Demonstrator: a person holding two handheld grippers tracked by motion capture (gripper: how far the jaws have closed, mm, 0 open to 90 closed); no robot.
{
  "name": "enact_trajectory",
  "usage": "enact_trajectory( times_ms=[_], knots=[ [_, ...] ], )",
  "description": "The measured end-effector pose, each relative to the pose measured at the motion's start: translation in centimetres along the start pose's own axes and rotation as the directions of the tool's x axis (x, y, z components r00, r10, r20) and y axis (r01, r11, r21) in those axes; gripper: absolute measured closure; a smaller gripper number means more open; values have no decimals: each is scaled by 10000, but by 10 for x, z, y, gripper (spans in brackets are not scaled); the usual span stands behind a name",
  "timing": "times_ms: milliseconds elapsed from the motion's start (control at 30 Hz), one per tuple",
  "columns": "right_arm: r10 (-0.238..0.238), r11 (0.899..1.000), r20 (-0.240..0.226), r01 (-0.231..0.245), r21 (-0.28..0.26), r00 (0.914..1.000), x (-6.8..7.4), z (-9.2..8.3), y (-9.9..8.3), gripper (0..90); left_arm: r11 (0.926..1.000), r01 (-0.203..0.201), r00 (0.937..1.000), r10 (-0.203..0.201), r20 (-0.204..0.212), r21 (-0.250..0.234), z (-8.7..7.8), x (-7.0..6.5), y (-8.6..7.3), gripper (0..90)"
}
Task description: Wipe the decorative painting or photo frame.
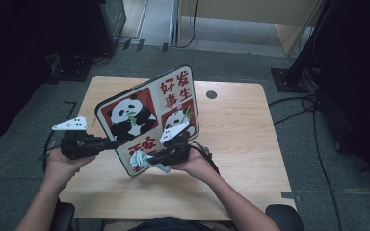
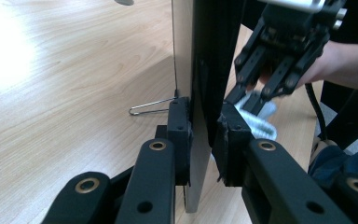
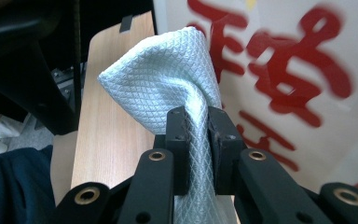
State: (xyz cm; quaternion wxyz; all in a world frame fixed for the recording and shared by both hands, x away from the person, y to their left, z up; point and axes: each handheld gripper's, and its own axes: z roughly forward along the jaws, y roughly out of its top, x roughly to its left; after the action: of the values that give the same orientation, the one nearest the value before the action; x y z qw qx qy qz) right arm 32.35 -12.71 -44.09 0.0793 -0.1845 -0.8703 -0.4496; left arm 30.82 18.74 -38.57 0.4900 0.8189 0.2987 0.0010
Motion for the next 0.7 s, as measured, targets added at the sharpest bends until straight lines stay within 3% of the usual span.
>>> enact_trajectory(
  times_ms=[333, 467, 700],
  knots=[
    [-99, 9995, 150, 104, -304, 9998, -2, -19, 27, 809, 10000, -37, 10000, 37, 21, 1, 0, 0, 0, 782],
    [109, 9994, 43, -108, -328, 9999, -3, -27, 38, 810, 10000, -33, 10000, 33, 32, -16, 0, 0, 0, 782],
    [-189, 9982, 278, 204, -558, 9994, 0, -43, 67, 809, 10000, -45, 10000, 46, 36, -41, 0, 0, -1, 782]
  ],
)
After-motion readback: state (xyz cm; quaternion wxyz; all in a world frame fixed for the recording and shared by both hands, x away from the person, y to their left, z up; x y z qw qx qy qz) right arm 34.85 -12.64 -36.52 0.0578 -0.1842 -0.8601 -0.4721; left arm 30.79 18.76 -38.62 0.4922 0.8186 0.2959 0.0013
